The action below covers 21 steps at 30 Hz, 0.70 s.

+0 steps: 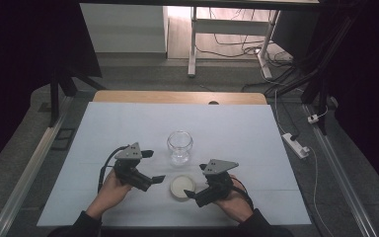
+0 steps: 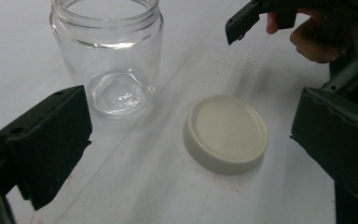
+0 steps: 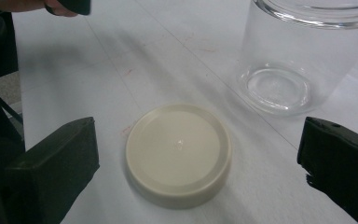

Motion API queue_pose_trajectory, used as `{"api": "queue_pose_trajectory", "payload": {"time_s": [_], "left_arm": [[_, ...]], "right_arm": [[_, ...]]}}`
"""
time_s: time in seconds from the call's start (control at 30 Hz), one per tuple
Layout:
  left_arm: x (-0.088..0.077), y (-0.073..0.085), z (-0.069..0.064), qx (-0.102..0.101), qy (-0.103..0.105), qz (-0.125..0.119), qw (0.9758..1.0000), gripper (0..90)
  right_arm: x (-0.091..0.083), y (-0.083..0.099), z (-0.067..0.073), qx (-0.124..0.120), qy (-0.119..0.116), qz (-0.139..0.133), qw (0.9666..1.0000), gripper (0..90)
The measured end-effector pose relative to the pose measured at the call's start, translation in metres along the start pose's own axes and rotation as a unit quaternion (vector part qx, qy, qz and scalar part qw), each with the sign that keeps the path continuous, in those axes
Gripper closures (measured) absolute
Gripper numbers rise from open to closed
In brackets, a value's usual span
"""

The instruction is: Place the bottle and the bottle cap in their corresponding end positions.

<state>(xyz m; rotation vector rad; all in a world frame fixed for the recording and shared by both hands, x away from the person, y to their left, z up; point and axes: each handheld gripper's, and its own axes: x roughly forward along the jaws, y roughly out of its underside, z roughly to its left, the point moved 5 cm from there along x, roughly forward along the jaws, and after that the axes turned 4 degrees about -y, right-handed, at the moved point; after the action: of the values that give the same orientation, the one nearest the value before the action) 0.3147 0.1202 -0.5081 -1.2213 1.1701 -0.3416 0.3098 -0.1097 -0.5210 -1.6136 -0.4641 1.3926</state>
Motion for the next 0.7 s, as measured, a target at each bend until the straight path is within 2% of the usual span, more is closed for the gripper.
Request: {"api": "queue_pose_trajectory", "payload": {"time_s": [0.27, 0.43, 0.7], "left_arm": [[-0.021, 0.009, -0.007, -0.014, 0.000, -0.001, 0.9999, 0.0], [-0.037, 0.022, -0.008, -0.021, -0.019, 0.007, 0.9996, 0.0], [-0.065, 0.046, -0.008, -0.046, -0.050, 0.002, 0.9977, 0.0]], "right_arm": [[-0.019, 0.003, 0.000, 0.011, 0.012, -0.012, 0.9998, 0.0], [-0.030, 0.009, -0.002, 0.022, 0.023, -0.016, 0.9994, 0.0], [-0.048, 0.018, -0.006, 0.034, 0.048, -0.021, 0.9980, 0.0]]}}
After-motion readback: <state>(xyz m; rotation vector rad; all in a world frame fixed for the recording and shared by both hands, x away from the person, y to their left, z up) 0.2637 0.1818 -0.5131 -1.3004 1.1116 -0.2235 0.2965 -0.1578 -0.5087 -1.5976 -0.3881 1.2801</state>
